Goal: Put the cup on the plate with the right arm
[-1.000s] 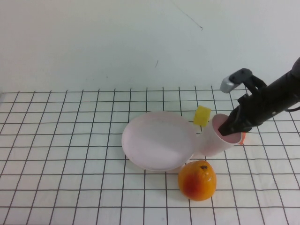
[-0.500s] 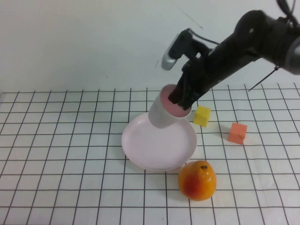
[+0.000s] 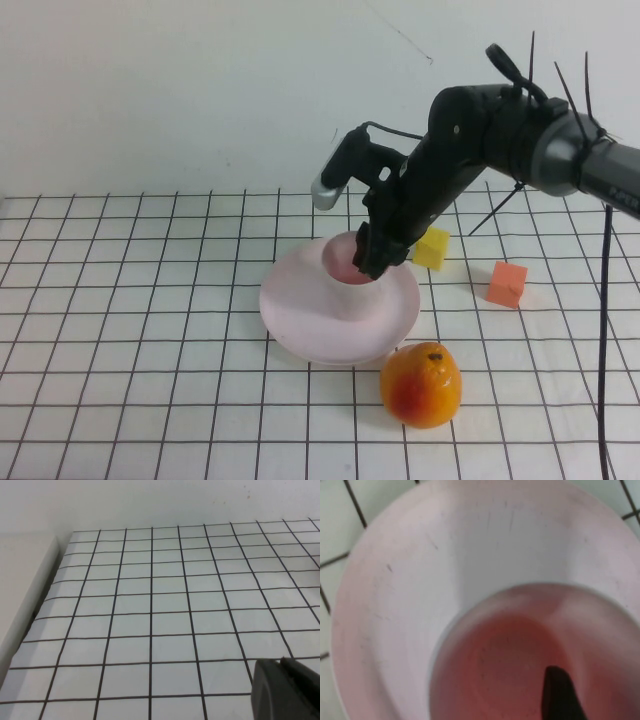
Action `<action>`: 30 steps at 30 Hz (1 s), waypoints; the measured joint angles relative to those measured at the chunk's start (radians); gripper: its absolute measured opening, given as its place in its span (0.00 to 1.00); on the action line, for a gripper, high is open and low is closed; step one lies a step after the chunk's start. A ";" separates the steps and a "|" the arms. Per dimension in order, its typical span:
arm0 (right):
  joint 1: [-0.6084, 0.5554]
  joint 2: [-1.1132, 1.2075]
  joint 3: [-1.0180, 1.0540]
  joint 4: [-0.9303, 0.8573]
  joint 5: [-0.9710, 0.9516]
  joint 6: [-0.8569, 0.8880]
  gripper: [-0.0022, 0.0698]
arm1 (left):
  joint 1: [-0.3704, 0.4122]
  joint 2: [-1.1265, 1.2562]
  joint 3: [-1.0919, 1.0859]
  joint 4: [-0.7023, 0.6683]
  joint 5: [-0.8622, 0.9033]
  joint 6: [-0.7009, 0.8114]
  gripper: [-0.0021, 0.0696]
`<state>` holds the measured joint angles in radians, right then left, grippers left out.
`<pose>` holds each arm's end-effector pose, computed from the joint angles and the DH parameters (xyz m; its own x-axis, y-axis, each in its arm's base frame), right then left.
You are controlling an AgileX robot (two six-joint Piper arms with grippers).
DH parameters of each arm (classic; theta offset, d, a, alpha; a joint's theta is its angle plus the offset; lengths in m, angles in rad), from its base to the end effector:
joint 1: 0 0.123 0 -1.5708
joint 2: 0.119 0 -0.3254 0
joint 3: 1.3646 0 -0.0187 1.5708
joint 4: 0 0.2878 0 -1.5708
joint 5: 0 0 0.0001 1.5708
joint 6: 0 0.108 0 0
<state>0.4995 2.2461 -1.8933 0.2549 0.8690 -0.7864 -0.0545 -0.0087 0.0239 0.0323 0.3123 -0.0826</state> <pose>0.4825 0.2870 0.1982 -0.3268 -0.8276 -0.4564 -0.9013 0.4182 -0.1129 0.0671 -0.0026 0.1724 -0.2395 -0.0389 -0.9701 0.0325 0.9983 -0.0480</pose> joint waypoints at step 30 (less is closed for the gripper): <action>0.002 -0.785 -0.092 -0.650 0.228 0.165 0.03 | 0.000 0.000 0.000 0.000 0.000 0.000 0.02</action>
<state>0.5012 1.4615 -1.9852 -0.3954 1.0967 -0.6217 -0.0545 -0.0087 0.0239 0.0323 0.3123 -0.0826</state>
